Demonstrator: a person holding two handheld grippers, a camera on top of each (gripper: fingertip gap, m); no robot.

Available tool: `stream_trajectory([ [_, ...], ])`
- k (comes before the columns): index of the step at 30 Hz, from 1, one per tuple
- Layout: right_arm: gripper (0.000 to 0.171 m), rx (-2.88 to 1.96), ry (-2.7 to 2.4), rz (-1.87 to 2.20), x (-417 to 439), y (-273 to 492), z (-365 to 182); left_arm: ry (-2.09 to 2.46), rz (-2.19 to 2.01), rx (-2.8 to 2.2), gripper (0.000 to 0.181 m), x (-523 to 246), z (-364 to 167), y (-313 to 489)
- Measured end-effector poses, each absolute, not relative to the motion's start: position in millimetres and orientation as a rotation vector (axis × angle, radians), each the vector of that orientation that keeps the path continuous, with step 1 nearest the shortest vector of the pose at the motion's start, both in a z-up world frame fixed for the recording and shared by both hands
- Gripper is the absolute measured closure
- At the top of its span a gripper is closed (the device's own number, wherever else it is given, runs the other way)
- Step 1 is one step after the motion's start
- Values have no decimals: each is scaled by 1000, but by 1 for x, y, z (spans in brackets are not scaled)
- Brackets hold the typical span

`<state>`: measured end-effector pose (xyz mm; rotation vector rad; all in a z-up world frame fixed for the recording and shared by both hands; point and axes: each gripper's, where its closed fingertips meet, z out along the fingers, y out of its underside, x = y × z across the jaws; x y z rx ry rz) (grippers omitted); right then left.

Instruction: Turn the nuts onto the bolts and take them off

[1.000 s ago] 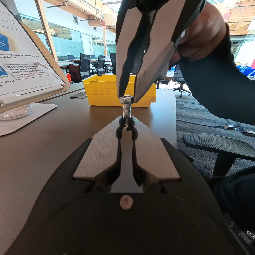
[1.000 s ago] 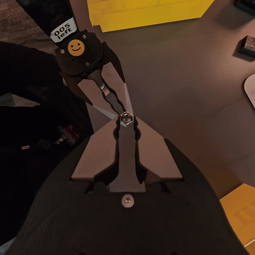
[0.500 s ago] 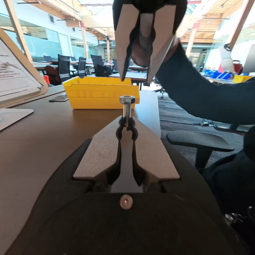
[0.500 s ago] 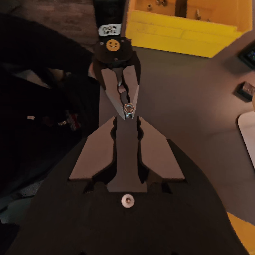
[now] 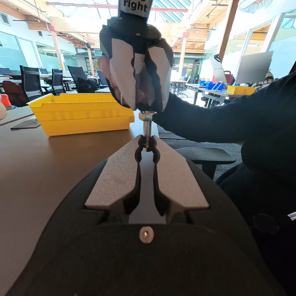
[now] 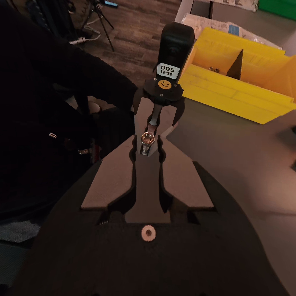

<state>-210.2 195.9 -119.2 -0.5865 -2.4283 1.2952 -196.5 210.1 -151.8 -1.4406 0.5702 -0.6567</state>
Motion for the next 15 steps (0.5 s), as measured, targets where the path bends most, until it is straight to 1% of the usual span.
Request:
stream_trajectory([
  [5, 154, -554, -2409, 1359, -209, 192, -120, 571, -665, -1436, 174, -196, -151, 209],
  [15, 154, -533, -2405, 1338, -210, 193, -122, 575, -658, -1440, 174, -195, -152, 209],
])
